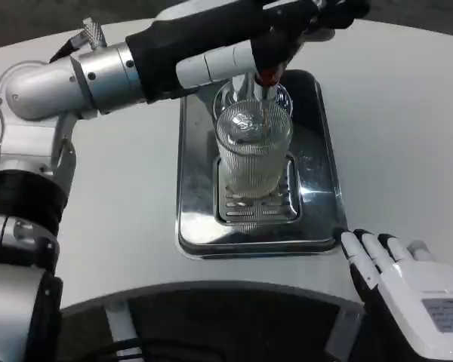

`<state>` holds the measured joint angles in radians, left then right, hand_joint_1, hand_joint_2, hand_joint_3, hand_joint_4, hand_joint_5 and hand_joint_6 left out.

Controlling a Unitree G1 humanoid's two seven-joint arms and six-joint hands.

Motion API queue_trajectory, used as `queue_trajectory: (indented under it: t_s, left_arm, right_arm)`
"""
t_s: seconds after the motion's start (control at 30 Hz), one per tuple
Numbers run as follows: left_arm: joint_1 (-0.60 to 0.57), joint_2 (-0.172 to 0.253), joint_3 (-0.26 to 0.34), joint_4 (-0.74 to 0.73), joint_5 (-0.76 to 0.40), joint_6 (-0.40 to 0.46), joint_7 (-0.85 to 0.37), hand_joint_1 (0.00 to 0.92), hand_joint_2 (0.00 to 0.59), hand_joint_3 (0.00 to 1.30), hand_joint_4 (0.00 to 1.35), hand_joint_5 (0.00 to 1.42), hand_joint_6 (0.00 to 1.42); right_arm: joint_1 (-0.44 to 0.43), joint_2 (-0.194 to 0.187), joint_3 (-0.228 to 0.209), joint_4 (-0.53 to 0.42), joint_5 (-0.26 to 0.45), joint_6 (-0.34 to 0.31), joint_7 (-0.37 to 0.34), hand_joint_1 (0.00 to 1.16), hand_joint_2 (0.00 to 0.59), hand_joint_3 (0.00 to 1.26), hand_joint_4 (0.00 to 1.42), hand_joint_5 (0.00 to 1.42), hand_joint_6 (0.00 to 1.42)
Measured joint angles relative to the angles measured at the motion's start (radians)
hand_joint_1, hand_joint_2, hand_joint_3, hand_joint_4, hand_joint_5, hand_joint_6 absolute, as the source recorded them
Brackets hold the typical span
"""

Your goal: Grasp the cup under the faucet to collect the drink, then remove the cup.

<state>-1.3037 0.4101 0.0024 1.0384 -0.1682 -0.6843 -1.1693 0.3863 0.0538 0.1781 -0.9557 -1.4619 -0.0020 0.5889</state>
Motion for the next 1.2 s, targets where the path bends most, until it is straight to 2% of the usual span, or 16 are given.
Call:
queue_trajectory:
  t_s: [0.23, 0.53, 0.63, 0.93, 1.2]
  left_arm:
    - [-0.011, 0.025, -0.038, 0.016, 0.051, -0.115, 0.015, 0.000, 0.079, 0.00, 0.00, 0.01, 0.00]
    - [-0.029, 0.058, -0.088, 0.034, 0.103, -0.211, 0.049, 0.000, 0.080, 0.00, 0.00, 0.02, 0.00]
    - [-0.029, 0.065, -0.102, 0.035, 0.108, -0.232, 0.061, 0.000, 0.081, 0.00, 0.00, 0.02, 0.00]
    - [-0.029, 0.087, -0.121, 0.035, 0.112, -0.247, 0.070, 0.000, 0.080, 0.00, 0.00, 0.02, 0.00]
    - [-0.027, 0.095, -0.128, 0.033, 0.112, -0.248, 0.080, 0.000, 0.078, 0.00, 0.00, 0.02, 0.00]
  right_arm:
    - [-0.037, -0.004, -0.028, 0.008, 0.042, 0.008, -0.001, 0.68, 0.259, 0.00, 0.00, 0.00, 0.00]
    - [-0.077, -0.017, -0.072, 0.026, 0.106, 0.034, -0.004, 0.68, 0.256, 0.00, 0.00, 0.00, 0.00]
    - [-0.101, -0.022, -0.094, 0.049, 0.147, 0.052, -0.015, 0.67, 0.255, 0.00, 0.00, 0.00, 0.00]
    - [-0.191, -0.034, -0.144, 0.150, 0.322, 0.096, -0.117, 0.66, 0.239, 0.00, 0.00, 0.00, 0.00]
    - [-0.295, -0.069, -0.170, 0.315, 0.509, 0.121, -0.250, 0.63, 0.238, 0.00, 0.00, 0.00, 0.00]
